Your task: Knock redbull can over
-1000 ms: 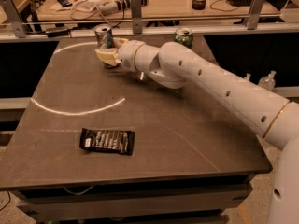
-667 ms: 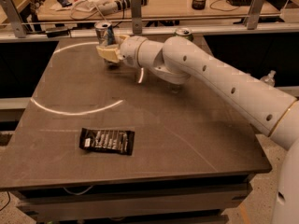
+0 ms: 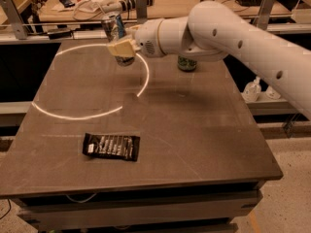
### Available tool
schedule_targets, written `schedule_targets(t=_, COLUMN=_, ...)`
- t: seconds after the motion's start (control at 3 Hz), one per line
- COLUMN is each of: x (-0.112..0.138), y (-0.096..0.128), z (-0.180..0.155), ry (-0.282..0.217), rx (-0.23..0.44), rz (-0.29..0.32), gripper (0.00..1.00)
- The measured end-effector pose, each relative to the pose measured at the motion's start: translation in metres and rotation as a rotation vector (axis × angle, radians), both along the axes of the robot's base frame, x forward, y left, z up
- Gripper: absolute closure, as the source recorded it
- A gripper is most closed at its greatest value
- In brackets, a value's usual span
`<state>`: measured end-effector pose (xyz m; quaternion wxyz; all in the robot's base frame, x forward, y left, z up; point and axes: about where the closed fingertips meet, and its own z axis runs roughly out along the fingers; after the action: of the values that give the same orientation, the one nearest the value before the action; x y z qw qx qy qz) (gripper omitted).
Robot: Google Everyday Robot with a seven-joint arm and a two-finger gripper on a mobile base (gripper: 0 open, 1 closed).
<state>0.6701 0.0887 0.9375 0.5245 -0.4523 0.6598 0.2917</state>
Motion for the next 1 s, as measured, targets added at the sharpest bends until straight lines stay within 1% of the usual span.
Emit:
schedule_targets(t=0.33, x=-0.034, y=-0.033, z=0.020, ry=0.087, rx=-0.102, rz=0.006, gripper=1.00)
schedule_targets(t=0.67, x=-0.053, y=-0.057, z=0.034, ry=0.156, rx=-0.197, rz=0.026, gripper=1.00)
schedule_targets(t=1.0, x=-0.049, y=-0.072, z=0.044, ry=0.228, rx=-0.307, rz=0.044, gripper=1.00)
